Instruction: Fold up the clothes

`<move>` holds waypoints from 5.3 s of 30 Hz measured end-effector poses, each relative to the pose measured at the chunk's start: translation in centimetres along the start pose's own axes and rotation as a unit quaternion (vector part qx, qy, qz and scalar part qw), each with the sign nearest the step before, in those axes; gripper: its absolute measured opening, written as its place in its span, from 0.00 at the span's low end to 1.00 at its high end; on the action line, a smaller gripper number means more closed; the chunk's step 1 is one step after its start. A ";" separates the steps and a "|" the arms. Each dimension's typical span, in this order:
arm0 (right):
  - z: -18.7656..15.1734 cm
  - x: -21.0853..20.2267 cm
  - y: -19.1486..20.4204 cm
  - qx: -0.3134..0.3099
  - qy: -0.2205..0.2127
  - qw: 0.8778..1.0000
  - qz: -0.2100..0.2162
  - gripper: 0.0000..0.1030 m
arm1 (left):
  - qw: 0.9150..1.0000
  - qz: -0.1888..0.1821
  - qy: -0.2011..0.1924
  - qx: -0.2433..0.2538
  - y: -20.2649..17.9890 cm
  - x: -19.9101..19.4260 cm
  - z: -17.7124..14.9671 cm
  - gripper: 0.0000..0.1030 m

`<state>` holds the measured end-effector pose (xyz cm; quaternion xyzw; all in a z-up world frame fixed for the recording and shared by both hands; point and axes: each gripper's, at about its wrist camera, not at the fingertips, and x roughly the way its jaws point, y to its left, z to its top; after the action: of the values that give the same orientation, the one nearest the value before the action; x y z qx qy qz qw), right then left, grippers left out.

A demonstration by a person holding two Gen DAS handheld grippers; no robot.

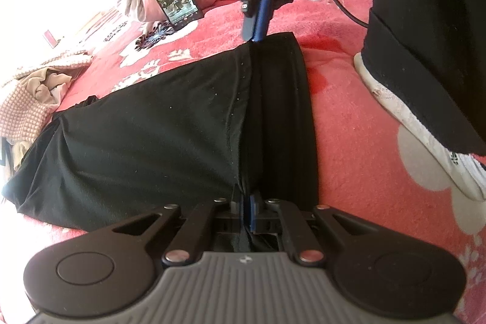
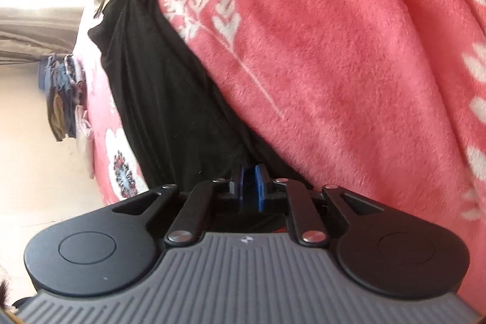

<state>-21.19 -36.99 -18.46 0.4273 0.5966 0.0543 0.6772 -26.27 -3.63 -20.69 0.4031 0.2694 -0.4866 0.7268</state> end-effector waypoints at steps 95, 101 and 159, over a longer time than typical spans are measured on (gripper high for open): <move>-3.1 2.2 4.0 -0.261 0.040 0.942 -0.207 0.04 | 0.812 -0.276 0.055 -0.511 12.6 1.6 -7.8 0.39; -3.1 2.5 4.1 -0.257 0.042 0.943 -0.206 0.04 | 0.783 -0.297 0.075 -0.542 12.3 4.1 -7.4 0.05; 16.1 9.0 21.9 -0.399 -0.146 0.905 -0.029 0.36 | 0.823 -0.331 0.135 -0.441 9.6 5.8 -5.2 0.09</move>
<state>4.62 -26.23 -12.44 0.1067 0.4312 0.2053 0.8721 -15.19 -0.11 -24.85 -0.0121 0.6680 -0.4676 0.5787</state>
